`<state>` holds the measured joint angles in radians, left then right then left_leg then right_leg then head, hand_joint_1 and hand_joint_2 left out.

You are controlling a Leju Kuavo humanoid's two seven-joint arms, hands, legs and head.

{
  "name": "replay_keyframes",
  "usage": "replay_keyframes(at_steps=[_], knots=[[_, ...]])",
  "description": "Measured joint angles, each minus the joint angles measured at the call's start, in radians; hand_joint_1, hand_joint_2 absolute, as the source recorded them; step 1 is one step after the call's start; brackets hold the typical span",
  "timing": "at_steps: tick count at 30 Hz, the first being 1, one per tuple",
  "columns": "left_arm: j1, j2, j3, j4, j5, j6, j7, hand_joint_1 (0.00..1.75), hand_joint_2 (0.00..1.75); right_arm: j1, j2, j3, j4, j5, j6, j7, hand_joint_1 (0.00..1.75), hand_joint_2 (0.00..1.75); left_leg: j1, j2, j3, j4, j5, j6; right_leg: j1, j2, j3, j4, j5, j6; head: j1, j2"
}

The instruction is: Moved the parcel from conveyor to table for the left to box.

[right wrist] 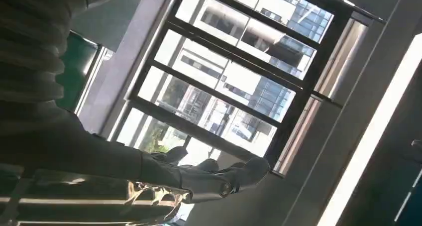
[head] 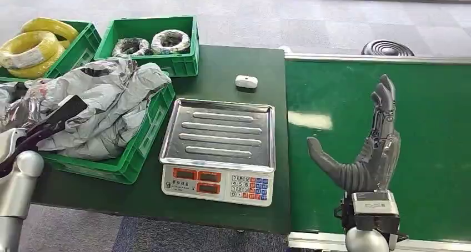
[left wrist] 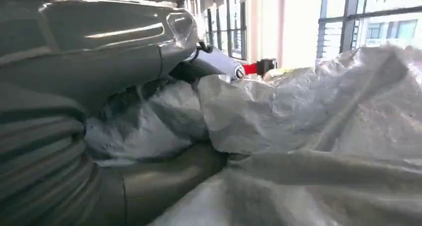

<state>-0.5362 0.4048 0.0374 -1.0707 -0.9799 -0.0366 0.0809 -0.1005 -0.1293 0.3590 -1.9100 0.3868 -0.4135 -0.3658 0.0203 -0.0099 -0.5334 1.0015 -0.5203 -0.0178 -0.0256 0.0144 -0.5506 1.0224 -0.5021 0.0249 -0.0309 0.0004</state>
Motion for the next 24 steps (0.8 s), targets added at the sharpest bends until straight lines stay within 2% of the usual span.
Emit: replay_keyframes(at_steps=[2, 5, 8, 11, 15, 19, 23, 24], knots=[[-0.005, 0.008, -0.007, 0.024, 0.036, 0.052, -0.005, 0.0, 1.75, -0.001, -0.001, 0.001, 0.007, -0.003, -0.007, 0.0, 0.0, 1.75, 0.0, 0.0, 0.0, 0.0, 0.0, 0.0, 0.0, 0.0, 0.0, 0.0, 0.0, 0.0, 0.0, 0.0], [-0.012, 0.006, -0.01, 0.041, 0.091, 0.208, -0.034, 0.0, 1.75, 0.0, -0.004, 0.001, 0.016, -0.003, -0.014, 0.0, 0.0, 1.75, 0.0, 0.0, 0.0, 0.0, 0.0, 0.0, 0.0, 0.0, 0.0, 0.0, 0.0, 0.0, 0.0, 0.0], [-0.009, -0.008, 0.004, 0.028, 0.173, 0.354, -0.094, 0.0, 1.75, 0.004, -0.006, 0.001, 0.023, -0.003, -0.022, 0.0, 0.0, 1.75, 0.0, 0.0, 0.0, 0.0, 0.0, 0.0, 0.0, 0.0, -0.001, 0.0, 0.0, 0.0, 0.0, 0.0], [0.005, -0.032, 0.021, -0.03, 0.266, 0.441, -0.15, 0.0, 1.75, 0.01, -0.012, 0.001, 0.032, -0.003, -0.031, 0.0, 0.0, 1.75, 0.0, 0.0, -0.001, 0.0, 0.0, 0.0, 0.0, 0.0, -0.001, 0.0, 0.0, 0.0, 0.0, 0.0], [0.024, -0.052, 0.036, -0.091, 0.314, 0.453, -0.173, 0.0, 1.75, 0.015, -0.017, 0.001, 0.042, -0.003, -0.037, 0.0, 0.0, 1.75, 0.0, 0.0, -0.001, 0.0, 0.0, 0.0, 0.0, 0.0, -0.001, 0.0, 0.0, 0.0, 0.0, 0.0], [0.087, -0.074, 0.059, -0.197, 0.546, 0.426, -0.232, 0.0, 1.75, 0.035, -0.029, 0.001, 0.053, -0.038, -0.026, 0.004, 0.0, 1.75, 0.0, 0.0, -0.001, 0.0, 0.0, 0.0, 0.0, 0.0, -0.001, 0.0, 0.0, 0.0, 0.0, 0.0], [0.211, -0.084, 0.082, -0.329, 0.792, 0.37, -0.303, 0.0, 1.75, 0.071, -0.039, 0.005, 0.089, -0.084, 0.011, 0.006, 0.0, 1.75, 0.0, 0.001, -0.002, 0.0, -0.001, 0.0, 0.0, 0.0, -0.001, 0.0, 0.0, 0.0, 0.0, 0.0], [0.274, -0.087, 0.095, -0.383, 0.877, 0.352, -0.34, 0.0, 1.75, 0.087, -0.04, 0.007, 0.108, -0.102, 0.012, 0.006, 0.0, 1.75, 0.0, 0.002, -0.002, 0.0, -0.001, 0.0, 0.0, 0.001, -0.002, 0.0, -0.001, 0.0, 0.0, 0.0]])
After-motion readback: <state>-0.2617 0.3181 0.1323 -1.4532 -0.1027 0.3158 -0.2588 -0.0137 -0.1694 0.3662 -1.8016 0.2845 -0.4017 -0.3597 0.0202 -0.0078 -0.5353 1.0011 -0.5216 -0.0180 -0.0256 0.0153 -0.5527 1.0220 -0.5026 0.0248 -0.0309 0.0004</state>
